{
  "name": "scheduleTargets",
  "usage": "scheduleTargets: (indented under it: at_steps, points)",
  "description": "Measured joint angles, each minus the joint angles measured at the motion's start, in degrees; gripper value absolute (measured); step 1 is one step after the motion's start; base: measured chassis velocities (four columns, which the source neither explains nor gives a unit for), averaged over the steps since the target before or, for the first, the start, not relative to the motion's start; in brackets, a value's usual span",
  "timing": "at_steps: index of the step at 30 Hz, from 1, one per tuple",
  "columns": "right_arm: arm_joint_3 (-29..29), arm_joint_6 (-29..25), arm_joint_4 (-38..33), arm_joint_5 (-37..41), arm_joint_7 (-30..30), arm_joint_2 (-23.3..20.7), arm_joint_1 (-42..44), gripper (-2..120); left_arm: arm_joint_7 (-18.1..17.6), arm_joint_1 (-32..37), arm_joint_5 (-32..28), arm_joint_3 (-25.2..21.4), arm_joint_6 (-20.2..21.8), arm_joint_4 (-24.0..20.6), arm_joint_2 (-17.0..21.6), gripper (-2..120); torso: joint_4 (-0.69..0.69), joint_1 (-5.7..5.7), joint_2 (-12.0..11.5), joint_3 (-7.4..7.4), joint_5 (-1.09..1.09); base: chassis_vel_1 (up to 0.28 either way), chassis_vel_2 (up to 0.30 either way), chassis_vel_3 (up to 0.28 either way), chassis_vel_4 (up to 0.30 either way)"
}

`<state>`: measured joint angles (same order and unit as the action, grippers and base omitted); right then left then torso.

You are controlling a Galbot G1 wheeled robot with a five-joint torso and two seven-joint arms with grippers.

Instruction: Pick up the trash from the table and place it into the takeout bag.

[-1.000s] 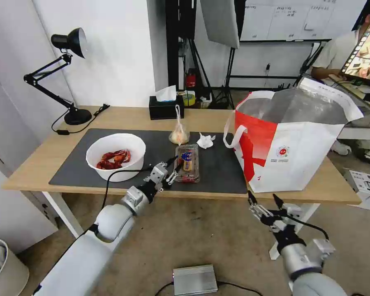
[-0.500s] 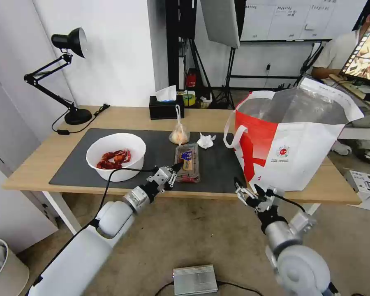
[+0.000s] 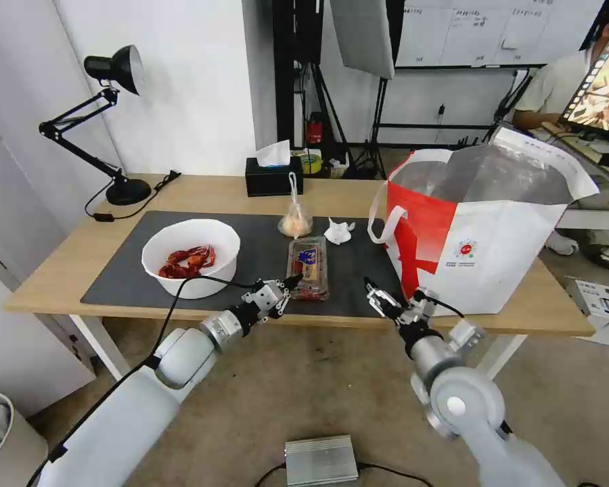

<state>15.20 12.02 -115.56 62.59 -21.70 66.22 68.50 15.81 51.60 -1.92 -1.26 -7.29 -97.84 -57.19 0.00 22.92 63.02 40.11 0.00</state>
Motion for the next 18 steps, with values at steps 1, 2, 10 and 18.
scheduleTargets:
  at_steps: [1,2,10,18]
  points:
    - [0.00,0.00,0.00,0.00,0.00,0.00,0.00,92,0.00,0.00,0.00,0.00,0.00,0.00,0.00,0,0.00,0.00,0.00,0.00,0.00,0.000,0.000,0.000,0.000]
    - [-0.50,0.03,0.63,0.38,-0.17,0.25,-1.08,92,0.02,-0.19,0.12,0.13,0.00,0.03,-0.10,0,0.00,0.00,0.00,0.00,0.01,0.000,0.000,0.000,0.000]
    - [-2.85,0.63,3.68,3.10,-2.28,1.78,-7.39,92,1.26,-1.25,1.60,1.05,0.02,0.95,-0.98,0,0.00,0.00,0.00,0.00,0.00,0.000,0.000,0.000,0.000]
    - [-4.11,1.41,6.19,8.51,-4.98,3.43,-11.63,92,2.22,-0.79,2.30,0.69,-0.05,2.10,-1.53,0,0.00,0.00,0.00,0.00,0.00,0.000,0.000,0.000,0.000]
